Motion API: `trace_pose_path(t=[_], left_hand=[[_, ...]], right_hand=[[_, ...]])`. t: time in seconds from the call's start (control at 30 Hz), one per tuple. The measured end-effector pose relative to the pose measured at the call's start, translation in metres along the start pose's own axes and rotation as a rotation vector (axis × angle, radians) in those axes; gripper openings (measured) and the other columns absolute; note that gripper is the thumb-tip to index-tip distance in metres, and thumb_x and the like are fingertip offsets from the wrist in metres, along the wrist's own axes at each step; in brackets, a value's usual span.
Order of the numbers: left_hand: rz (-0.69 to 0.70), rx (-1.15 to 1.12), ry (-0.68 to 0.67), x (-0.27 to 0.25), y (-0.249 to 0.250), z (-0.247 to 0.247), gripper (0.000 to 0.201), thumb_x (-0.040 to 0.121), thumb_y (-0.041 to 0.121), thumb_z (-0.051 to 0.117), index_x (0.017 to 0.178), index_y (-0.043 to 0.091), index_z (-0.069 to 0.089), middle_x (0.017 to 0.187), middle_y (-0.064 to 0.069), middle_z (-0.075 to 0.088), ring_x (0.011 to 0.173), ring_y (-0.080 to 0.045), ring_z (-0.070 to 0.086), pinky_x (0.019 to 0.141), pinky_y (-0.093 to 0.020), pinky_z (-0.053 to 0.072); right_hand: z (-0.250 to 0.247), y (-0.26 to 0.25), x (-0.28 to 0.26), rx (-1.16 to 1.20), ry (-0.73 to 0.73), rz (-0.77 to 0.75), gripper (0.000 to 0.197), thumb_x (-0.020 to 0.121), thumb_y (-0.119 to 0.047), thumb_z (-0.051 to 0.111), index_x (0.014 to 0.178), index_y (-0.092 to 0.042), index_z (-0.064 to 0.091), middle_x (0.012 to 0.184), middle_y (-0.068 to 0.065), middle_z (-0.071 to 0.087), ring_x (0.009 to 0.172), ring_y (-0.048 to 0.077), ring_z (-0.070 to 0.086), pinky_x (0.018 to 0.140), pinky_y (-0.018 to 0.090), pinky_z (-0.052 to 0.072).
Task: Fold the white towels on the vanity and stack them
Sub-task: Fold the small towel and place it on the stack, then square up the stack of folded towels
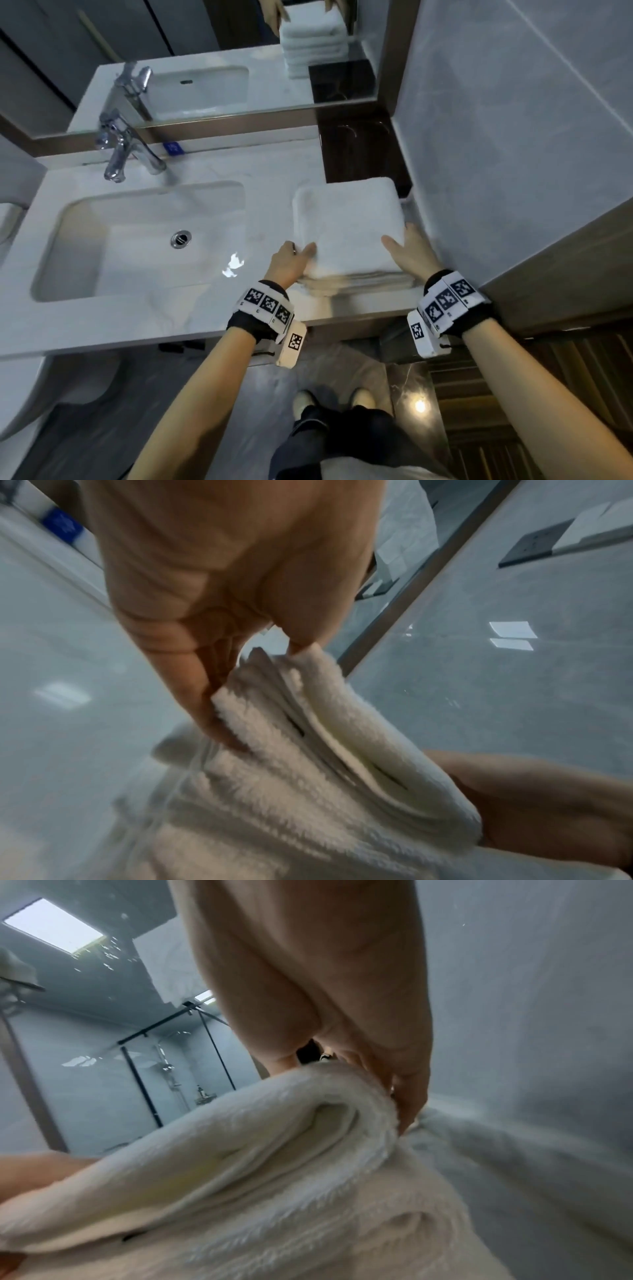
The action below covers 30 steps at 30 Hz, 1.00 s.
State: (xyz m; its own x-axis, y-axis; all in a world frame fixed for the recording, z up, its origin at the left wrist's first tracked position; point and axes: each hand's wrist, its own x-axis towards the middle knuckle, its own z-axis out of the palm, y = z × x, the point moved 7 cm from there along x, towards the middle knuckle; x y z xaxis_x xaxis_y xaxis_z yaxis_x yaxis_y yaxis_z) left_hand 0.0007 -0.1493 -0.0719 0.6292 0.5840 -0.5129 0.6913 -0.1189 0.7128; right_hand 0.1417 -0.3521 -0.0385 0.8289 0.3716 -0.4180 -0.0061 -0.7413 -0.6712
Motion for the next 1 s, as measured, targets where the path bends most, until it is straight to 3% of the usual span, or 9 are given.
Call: trace_pose_path(t=[0.17, 0.23, 0.3, 0.4, 0.53, 0.67, 0.83, 0.9, 1.0], left_hand=[[-0.092, 0.039, 0.076, -0.023, -0.044, -0.049, 0.032, 0.093, 0.043, 0.048, 0.089, 0.011, 0.045, 0.101, -0.011, 0.053, 0.083, -0.021, 0.053, 0.079, -0.037, 0.05], [-0.095, 0.138, 0.117, -0.031, -0.05, -0.066, 0.037, 0.093, 0.042, 0.048, 0.104, 0.007, 0.047, 0.114, -0.014, 0.054, 0.096, -0.025, 0.054, 0.085, -0.036, 0.047], [0.022, 0.248, 0.262, -0.036, -0.042, -0.082, 0.06, 0.093, 0.041, 0.049, 0.135, 0.003, 0.033, 0.142, -0.017, 0.038, 0.128, -0.032, 0.041, 0.105, -0.04, 0.037], [0.458, 0.558, 0.438, -0.047, -0.001, -0.072, 0.067, 0.097, 0.044, 0.036, 0.151, 0.014, 0.009, 0.16, -0.008, 0.003, 0.148, -0.026, -0.005, 0.119, -0.045, 0.004], [0.515, 0.807, 0.247, -0.025, 0.002, -0.032, 0.064, 0.098, 0.051, 0.023, 0.151, 0.026, -0.004, 0.16, -0.001, -0.014, 0.145, -0.021, -0.022, 0.119, -0.052, -0.005], [0.491, 0.758, 0.2, -0.013, -0.016, -0.019, 0.065, 0.097, 0.054, 0.022, 0.15, 0.03, -0.006, 0.159, 0.003, -0.019, 0.146, -0.019, -0.022, 0.119, -0.052, -0.007], [0.496, 0.577, 0.199, -0.007, -0.012, -0.031, 0.067, 0.098, 0.049, 0.029, 0.149, 0.029, -0.009, 0.159, 0.002, -0.019, 0.146, -0.015, -0.02, 0.118, -0.056, -0.005], [0.466, 0.324, 0.31, -0.012, -0.014, -0.049, 0.081, 0.094, 0.042, 0.047, 0.15, 0.019, -0.008, 0.159, -0.004, -0.016, 0.147, -0.02, -0.014, 0.118, -0.048, -0.004], [0.122, -0.243, 0.301, -0.014, -0.045, -0.066, 0.094, 0.088, 0.042, 0.059, 0.15, 0.017, -0.007, 0.16, -0.006, -0.005, 0.148, -0.023, -0.001, 0.119, -0.04, 0.003]], right_hand=[[0.047, -0.022, -0.016, -0.001, -0.141, -0.04, 0.06, 0.088, -0.042, 0.058, 0.133, -0.007, 0.039, 0.132, 0.011, 0.054, 0.116, 0.03, 0.055, 0.096, 0.041, 0.047], [0.057, -0.03, -0.017, -0.037, -0.164, -0.043, 0.065, 0.087, -0.046, 0.058, 0.135, -0.008, 0.036, 0.136, 0.012, 0.051, 0.12, 0.03, 0.052, 0.098, 0.041, 0.045], [0.058, -0.041, -0.018, -0.1, -0.092, -0.118, 0.072, 0.088, -0.048, 0.055, 0.142, -0.01, 0.026, 0.147, 0.012, 0.037, 0.131, 0.032, 0.041, 0.106, 0.044, 0.037], [0.063, -0.071, -0.021, -0.239, 0.061, -0.437, 0.068, 0.094, -0.046, 0.041, 0.15, -0.024, 0.01, 0.161, -0.001, 0.005, 0.148, 0.024, 0.005, 0.117, 0.051, 0.007], [0.098, -0.075, -0.008, -0.504, -0.033, -0.594, 0.062, 0.096, -0.051, 0.028, 0.15, -0.036, 0.0, 0.159, -0.012, -0.018, 0.146, 0.018, -0.019, 0.115, 0.054, -0.003], [0.113, -0.058, 0.005, -0.52, -0.058, -0.602, 0.063, 0.096, -0.05, 0.028, 0.151, -0.032, 0.004, 0.16, -0.008, -0.013, 0.147, 0.021, -0.017, 0.119, 0.052, 0.009], [0.112, -0.061, 0.012, -0.336, -0.167, -0.597, 0.059, 0.1, -0.039, 0.031, 0.151, -0.028, 0.002, 0.16, -0.008, -0.012, 0.146, 0.017, -0.019, 0.121, 0.042, 0.0], [0.103, -0.06, 0.013, -0.071, -0.207, -0.558, 0.061, 0.101, -0.031, 0.033, 0.151, -0.028, -0.001, 0.16, -0.009, -0.01, 0.145, 0.009, -0.014, 0.121, 0.036, -0.002], [0.095, -0.045, 0.015, 0.309, -0.266, -0.307, 0.069, 0.099, -0.032, 0.041, 0.151, -0.027, -0.005, 0.16, -0.004, 0.003, 0.146, 0.014, 0.011, 0.12, 0.039, 0.014]])
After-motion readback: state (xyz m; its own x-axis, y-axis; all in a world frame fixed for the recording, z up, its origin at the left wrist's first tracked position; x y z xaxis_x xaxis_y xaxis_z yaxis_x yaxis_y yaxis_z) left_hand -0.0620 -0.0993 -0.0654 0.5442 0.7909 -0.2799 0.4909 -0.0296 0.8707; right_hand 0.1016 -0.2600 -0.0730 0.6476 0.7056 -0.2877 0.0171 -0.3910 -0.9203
